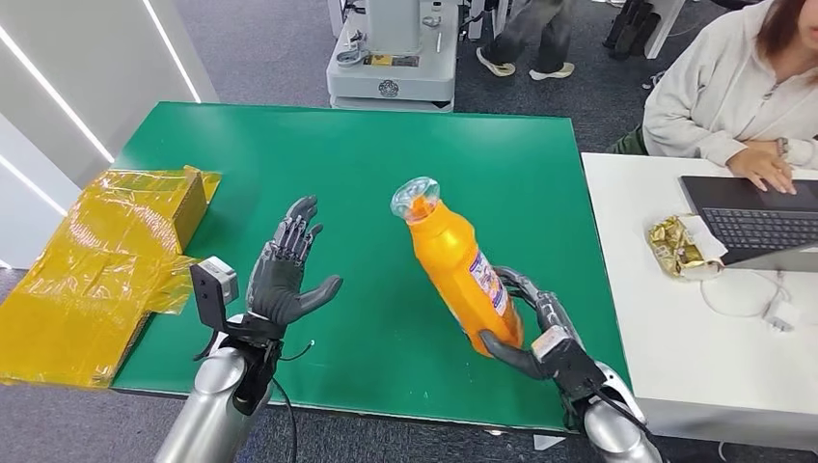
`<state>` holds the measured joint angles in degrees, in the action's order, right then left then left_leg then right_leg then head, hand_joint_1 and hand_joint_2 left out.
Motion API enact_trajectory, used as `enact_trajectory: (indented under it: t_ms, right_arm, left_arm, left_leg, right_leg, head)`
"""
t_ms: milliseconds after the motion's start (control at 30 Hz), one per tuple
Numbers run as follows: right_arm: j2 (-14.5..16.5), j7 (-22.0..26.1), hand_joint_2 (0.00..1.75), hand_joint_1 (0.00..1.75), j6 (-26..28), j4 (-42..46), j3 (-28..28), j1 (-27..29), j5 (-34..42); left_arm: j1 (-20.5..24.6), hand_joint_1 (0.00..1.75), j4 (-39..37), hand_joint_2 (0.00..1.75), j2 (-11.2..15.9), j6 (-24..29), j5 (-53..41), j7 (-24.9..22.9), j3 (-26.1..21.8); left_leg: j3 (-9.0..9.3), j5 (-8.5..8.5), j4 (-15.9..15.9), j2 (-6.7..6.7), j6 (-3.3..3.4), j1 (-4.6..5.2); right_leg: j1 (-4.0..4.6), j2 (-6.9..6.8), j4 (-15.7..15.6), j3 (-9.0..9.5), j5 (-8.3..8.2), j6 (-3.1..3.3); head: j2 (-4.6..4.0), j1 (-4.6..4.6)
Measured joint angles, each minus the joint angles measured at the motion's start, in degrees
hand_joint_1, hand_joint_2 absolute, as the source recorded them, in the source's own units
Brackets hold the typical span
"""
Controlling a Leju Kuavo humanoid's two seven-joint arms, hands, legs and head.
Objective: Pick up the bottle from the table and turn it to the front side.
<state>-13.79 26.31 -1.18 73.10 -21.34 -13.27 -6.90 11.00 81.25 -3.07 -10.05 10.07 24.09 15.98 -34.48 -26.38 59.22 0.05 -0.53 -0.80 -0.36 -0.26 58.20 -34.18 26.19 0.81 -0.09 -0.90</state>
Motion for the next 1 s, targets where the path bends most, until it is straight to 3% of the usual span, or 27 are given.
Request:
enact_trajectory:
  t_ms: [300,1000]
  right_arm:
    - [3.4,2.7,1.75,1.75,0.9,1.8,1.8,-2.1,2.1]
    - [6.9,3.6,1.75,1.75,0.5,-5.8,-1.1,-7.6,0.0]
  left_arm:
    - [2.8,0.0,-0.6,1.75,0.0,-1.5,1.7,-0.3,0.0]
    - [8.2,0.0,-1.5,1.75,0.5,-7.6,5.4,-2.5,3.2]
  left_leg:
    - [-0.01,0.01,0.0,0.0,0.0,0.01]
    - [-0.06,0.01,0.0,0.0,0.0,0.01]
  right_leg:
    - [-0.01,0.01,0.0,0.0,-0.01,0.0]
    - [0.0,0.01,0.0,-0.03,-0.02,0.0]
  head:
    - [0.0,0.01]
    - [0.0,0.0]
